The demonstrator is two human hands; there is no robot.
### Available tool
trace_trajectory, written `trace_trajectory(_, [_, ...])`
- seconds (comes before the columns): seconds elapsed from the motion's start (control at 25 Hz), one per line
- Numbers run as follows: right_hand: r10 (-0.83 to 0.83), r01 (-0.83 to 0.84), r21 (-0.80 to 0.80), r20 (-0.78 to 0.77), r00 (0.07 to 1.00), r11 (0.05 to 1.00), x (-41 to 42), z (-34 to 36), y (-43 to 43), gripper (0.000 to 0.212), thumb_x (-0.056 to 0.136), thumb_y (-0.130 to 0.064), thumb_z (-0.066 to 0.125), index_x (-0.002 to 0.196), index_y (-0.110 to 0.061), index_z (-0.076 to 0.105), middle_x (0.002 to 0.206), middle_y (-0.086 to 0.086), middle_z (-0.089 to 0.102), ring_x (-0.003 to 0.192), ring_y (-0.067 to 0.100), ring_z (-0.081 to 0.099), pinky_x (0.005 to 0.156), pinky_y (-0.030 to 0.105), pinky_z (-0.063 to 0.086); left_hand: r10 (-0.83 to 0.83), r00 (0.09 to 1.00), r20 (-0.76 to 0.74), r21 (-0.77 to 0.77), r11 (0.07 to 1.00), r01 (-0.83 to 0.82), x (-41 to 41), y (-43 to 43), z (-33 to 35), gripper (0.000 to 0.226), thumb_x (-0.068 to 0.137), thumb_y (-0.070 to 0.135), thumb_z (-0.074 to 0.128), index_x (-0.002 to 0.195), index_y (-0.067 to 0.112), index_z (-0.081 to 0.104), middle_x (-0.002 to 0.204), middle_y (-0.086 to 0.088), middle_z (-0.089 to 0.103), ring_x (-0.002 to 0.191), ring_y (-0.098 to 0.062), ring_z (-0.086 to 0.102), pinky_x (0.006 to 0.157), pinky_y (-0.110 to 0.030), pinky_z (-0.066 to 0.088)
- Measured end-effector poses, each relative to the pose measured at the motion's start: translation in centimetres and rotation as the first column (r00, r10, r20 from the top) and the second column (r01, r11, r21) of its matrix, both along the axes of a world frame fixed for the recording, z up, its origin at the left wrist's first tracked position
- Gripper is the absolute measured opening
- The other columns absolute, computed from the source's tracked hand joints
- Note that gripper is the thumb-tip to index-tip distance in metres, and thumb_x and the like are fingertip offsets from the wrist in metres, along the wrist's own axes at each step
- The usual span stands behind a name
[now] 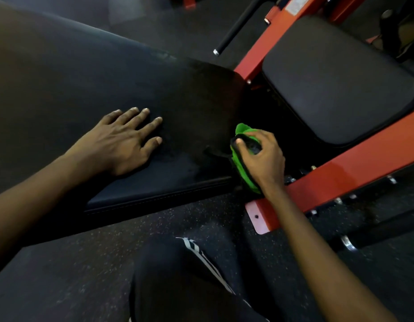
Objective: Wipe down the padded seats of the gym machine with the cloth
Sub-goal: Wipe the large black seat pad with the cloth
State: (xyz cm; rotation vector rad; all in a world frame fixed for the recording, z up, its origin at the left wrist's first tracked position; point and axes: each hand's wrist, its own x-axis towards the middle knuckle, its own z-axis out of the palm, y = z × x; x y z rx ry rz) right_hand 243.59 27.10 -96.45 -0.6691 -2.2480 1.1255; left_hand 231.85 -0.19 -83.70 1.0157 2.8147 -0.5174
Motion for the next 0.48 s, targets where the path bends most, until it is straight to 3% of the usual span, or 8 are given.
trace_trajectory(0.08, [0.112, -0.108, 0.074, -0.04, 0.993, 0.991, 0.2, 2.3, -4.5, 0.024, 0.087, -0.042, 0.069, 0.105, -0.028, 0.075, 0.12, -0.01, 0.065, 0.111, 0.009, 0.064, 0.096, 0.035, 0.053, 0.001, 1.0, 0.001, -0.001, 1.0, -0.001, 0.0, 0.1, 0.0, 0.077, 0.092, 0.068, -0.008, 0.162, 0.036, -0.002, 0.171, -0.001, -0.001, 0.157, -0.017, -0.002, 0.127, -0.038, 0.0])
trace_trajectory(0.16, [0.328, -0.307, 0.159, -0.129, 0.936, 0.938, 1.2, 4.2, -9.0, 0.025, 0.088, -0.042, 0.067, 0.108, -0.028, 0.074, 0.125, -0.009, 0.064, 0.121, 0.009, 0.059, 0.107, 0.028, 0.046, -0.003, 1.0, -0.008, 0.005, 1.0, 0.003, -0.1, 0.1, 0.0, 0.079, 0.091, 0.068, -0.009, 0.162, 0.034, 0.0, 0.171, -0.002, 0.001, 0.157, -0.018, -0.001, 0.127, -0.039, 0.002])
trace_trajectory(0.24, [0.431, -0.398, 0.199, -0.161, 0.888, 0.896, 1.4, 4.3, -9.8, 0.028, 0.088, -0.039, 0.069, 0.111, -0.026, 0.075, 0.128, -0.007, 0.064, 0.126, 0.008, 0.056, 0.112, 0.021, 0.04, -0.016, 1.0, -0.008, 0.005, 1.0, 0.016, -0.1, 0.1, -0.1, 0.084, 0.088, 0.068, -0.012, 0.162, 0.033, 0.002, 0.171, -0.003, 0.003, 0.157, -0.02, 0.001, 0.126, -0.039, 0.003])
trace_trajectory(0.32, [0.368, -0.352, 0.125, -0.139, 0.92, 0.928, -0.5, 2.9, -6.5, 0.023, 0.087, -0.033, 0.073, 0.109, -0.025, 0.076, 0.124, -0.006, 0.066, 0.119, 0.007, 0.061, 0.107, 0.022, 0.045, -0.01, 1.0, 0.001, 0.015, 1.0, 0.01, 0.0, 0.1, -0.1, 0.078, 0.093, 0.066, -0.007, 0.162, 0.032, 0.003, 0.171, -0.004, 0.002, 0.158, -0.02, 0.0, 0.127, -0.04, 0.002])
trace_trajectory(0.48, [0.107, -0.109, 0.008, 0.101, 0.989, 0.994, -4.5, 2.1, -0.2, 0.026, 0.085, -0.039, 0.076, 0.107, -0.026, 0.076, 0.121, -0.005, 0.069, 0.112, 0.016, 0.067, 0.095, 0.027, 0.048, 0.006, 1.0, 0.007, 0.029, 1.0, -0.006, 0.4, 0.2, 0.2, 0.07, 0.1, 0.06, 0.005, 0.163, 0.03, 0.005, 0.171, -0.004, 0.002, 0.158, -0.02, -0.001, 0.128, -0.04, 0.001])
